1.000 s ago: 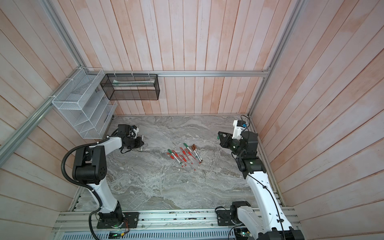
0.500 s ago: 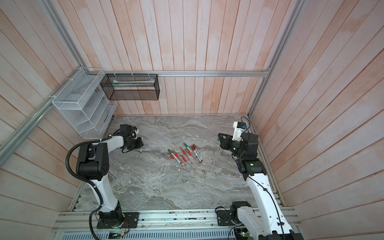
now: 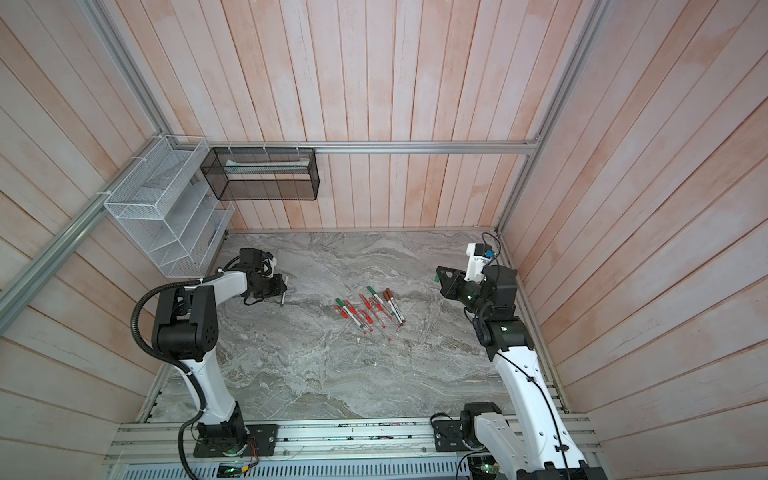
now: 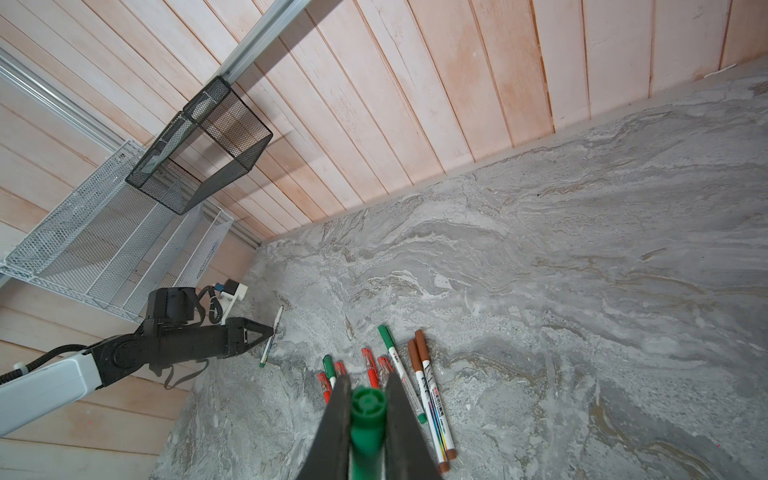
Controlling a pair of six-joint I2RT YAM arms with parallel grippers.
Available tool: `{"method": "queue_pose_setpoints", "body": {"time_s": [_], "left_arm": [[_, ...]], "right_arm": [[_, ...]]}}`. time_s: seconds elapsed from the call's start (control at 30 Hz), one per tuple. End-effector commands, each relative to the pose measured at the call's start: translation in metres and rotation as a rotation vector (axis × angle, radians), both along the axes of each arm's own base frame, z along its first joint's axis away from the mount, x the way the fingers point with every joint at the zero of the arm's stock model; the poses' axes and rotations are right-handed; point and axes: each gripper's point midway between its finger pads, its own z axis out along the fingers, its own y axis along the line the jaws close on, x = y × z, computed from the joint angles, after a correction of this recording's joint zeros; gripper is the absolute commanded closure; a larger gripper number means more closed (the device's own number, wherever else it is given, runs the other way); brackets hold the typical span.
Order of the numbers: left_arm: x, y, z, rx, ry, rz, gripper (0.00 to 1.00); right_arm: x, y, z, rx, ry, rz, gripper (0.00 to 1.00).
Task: Open the pen caps
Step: 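Lower the uncapped marker with the left gripper while the right holds the cap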
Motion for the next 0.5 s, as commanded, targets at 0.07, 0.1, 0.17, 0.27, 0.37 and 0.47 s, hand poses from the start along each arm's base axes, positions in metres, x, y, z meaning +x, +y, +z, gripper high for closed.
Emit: {"method": "queue_pose_setpoints", "body": {"time_s": [0.07,0.1,0.17,0.27,0.37,0.47], "left_arm": [[-0.007,0.002,0.017,0.023,-0.01,0.008,0.63],[-0.008,0.0,0.028,0.019,-0.035,0.004,0.61],[-0.01,-0.005,0.051,-0.004,-0.089,-0.012,0.54],[-0.018,-0.016,0.081,-0.031,-0.163,-0.061,0.48],[-0.029,-0.026,0.108,-0.032,-0.249,-0.128,0.43],[-0.044,-0.032,0.132,-0.024,-0.353,-0.173,0.3]], "right_arm": [[0.004,-0.004,-0.004,-0.04,0.02,-0.007,1.0],[0.006,-0.006,-0.008,-0.051,0.027,-0.019,1.0],[0.013,-0.009,-0.017,-0.076,0.046,-0.036,1.0],[0.028,-0.014,-0.034,-0.131,0.101,-0.05,1.0],[0.043,-0.02,-0.055,-0.177,0.162,-0.074,1.0],[0.06,-0.023,-0.082,-0.201,0.233,-0.078,1.0]]}}
